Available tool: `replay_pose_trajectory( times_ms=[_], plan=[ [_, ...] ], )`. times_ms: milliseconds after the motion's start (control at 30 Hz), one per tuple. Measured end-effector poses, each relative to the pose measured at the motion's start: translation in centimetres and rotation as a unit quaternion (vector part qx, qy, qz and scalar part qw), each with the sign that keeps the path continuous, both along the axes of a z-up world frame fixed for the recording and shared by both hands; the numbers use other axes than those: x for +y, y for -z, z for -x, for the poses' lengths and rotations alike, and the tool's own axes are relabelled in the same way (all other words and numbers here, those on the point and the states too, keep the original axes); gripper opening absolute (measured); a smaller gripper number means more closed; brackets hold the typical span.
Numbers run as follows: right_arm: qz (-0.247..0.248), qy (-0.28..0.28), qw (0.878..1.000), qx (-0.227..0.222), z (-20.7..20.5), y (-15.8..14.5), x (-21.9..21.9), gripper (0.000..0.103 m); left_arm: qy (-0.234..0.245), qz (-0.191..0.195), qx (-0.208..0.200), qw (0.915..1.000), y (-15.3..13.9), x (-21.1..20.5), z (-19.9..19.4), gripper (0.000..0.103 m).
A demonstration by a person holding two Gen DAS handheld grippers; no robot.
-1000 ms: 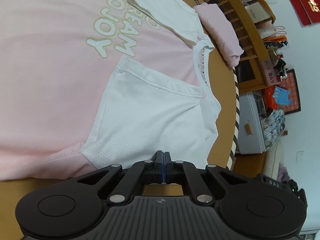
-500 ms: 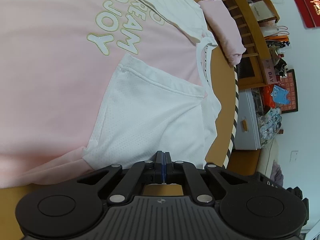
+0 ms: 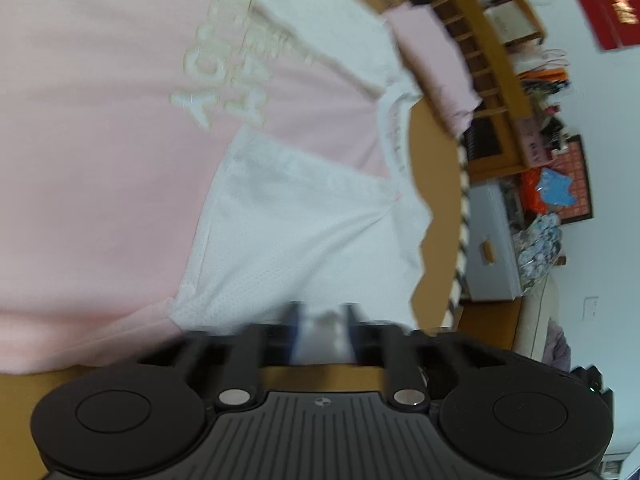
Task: Fold clothes
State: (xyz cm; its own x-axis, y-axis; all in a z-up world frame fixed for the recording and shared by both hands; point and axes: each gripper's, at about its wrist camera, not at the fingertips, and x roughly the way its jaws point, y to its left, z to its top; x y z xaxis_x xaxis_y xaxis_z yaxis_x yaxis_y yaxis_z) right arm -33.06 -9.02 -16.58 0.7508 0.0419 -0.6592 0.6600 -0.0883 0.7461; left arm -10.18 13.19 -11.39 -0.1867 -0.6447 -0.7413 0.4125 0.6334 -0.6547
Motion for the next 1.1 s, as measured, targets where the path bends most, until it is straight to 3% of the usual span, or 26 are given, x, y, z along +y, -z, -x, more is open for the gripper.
replay_pose_trajectory(
  times_ms=[33, 100, 200, 267, 433, 500, 633, 700, 833, 1000, 1100],
  plan=[
    [0.0, -0.002, 1.0, 0.0, 0.0, -0.1, 0.0, 0.003, -0.014, 0.006, -0.009, 0.9998, -0.7, 1.1, -0.1, 0.058],
    [-0.005, -0.001, 1.0, -0.003, 0.1, -0.2, 0.0, 0.002, -0.05, 0.022, -0.013, 0.9984, -1.8, 4.2, -0.4, 0.059],
    [-0.005, -0.007, 1.0, -0.004, 0.2, -0.5, -0.1, 0.002, -0.157, 0.042, 0.034, 0.9861, -1.3, 11.1, -1.1, 0.061],
    [-0.009, -0.01, 1.0, -0.005, 0.3, -0.8, -0.1, 0.002, -0.236, 0.055, 0.069, 0.9677, -0.6, 15.9, -1.3, 0.061],
    [-0.007, -0.016, 1.0, -0.009, 0.1, -1.5, -0.2, 0.002, -0.395, 0.094, 0.109, 0.9073, 1.2, 25.6, 0.0, 0.06],
    [-0.006, -0.018, 1.0, -0.009, 0.0, -1.7, -0.2, 0.002, -0.438, 0.093, 0.1, 0.8884, 1.5, 27.9, 0.4, 0.058],
    [0.002, -0.021, 1.0, -0.006, -0.3, -2.0, -0.3, 0.002, -0.503, 0.058, 0.03, 0.8619, 0.9, 31.2, 0.2, 0.054],
    [0.004, -0.022, 1.0, -0.006, -0.4, -2.2, -0.3, 0.002, -0.515, 0.027, -0.014, 0.8564, 0.1, 32.4, -0.5, 0.049],
    [0.009, -0.022, 1.0, -0.004, -0.3, -2.4, -0.3, 0.003, -0.509, -0.026, -0.071, 0.8574, -1.5, 33.9, -2.4, 0.045],
    [0.01, -0.02, 1.0, -0.005, -0.2, -2.5, -0.2, 0.003, -0.475, -0.068, -0.101, 0.8715, -2.6, 34.4, -4.4, 0.044],
    [0.011, -0.018, 1.0, -0.006, -0.2, -2.5, -0.1, 0.003, -0.46, -0.074, -0.108, 0.8782, -2.8, 34.3, -5.2, 0.052]
  ],
)
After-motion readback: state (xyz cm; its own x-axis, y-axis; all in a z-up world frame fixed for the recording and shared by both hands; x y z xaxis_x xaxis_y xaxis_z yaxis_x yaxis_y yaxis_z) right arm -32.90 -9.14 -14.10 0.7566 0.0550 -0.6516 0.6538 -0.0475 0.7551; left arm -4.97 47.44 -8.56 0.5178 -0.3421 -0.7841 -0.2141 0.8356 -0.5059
